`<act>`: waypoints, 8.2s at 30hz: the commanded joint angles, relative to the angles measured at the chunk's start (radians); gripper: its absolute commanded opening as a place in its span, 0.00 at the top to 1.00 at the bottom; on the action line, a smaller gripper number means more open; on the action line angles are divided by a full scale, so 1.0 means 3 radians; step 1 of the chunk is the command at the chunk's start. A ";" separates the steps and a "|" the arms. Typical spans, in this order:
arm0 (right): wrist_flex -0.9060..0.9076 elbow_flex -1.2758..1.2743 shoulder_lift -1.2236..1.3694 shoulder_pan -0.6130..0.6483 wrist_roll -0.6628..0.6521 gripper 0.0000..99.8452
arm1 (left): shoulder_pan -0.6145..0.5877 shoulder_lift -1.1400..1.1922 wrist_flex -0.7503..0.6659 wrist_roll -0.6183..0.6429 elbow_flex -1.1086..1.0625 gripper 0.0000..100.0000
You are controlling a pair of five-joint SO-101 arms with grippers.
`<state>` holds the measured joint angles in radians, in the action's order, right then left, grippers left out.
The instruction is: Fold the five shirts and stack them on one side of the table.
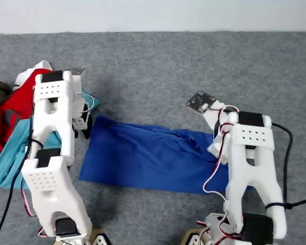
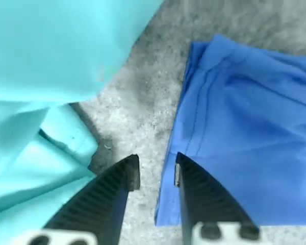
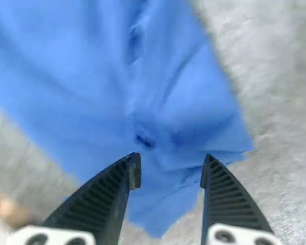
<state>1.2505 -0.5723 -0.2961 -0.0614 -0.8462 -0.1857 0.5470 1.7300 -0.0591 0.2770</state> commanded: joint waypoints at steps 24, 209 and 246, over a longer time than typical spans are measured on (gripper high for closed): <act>-0.1281 0.0164 0.1286 0.0959 0.1279 0.80 | 0.0210 -0.0020 0.0026 -0.0020 -0.0156 0.88; -0.1470 -0.1887 -0.1322 -0.0432 0.1386 0.80 | 0.2762 0.1156 0.0036 0.0511 0.2544 0.78; -0.0887 -0.1555 -0.1332 -0.1782 0.0327 0.80 | 0.2583 0.1156 -0.0895 0.0496 0.1133 0.78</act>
<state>0.9743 -1.0771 -0.6720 -0.5432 -0.7158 0.6168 0.8953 1.4676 0.0898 0.6498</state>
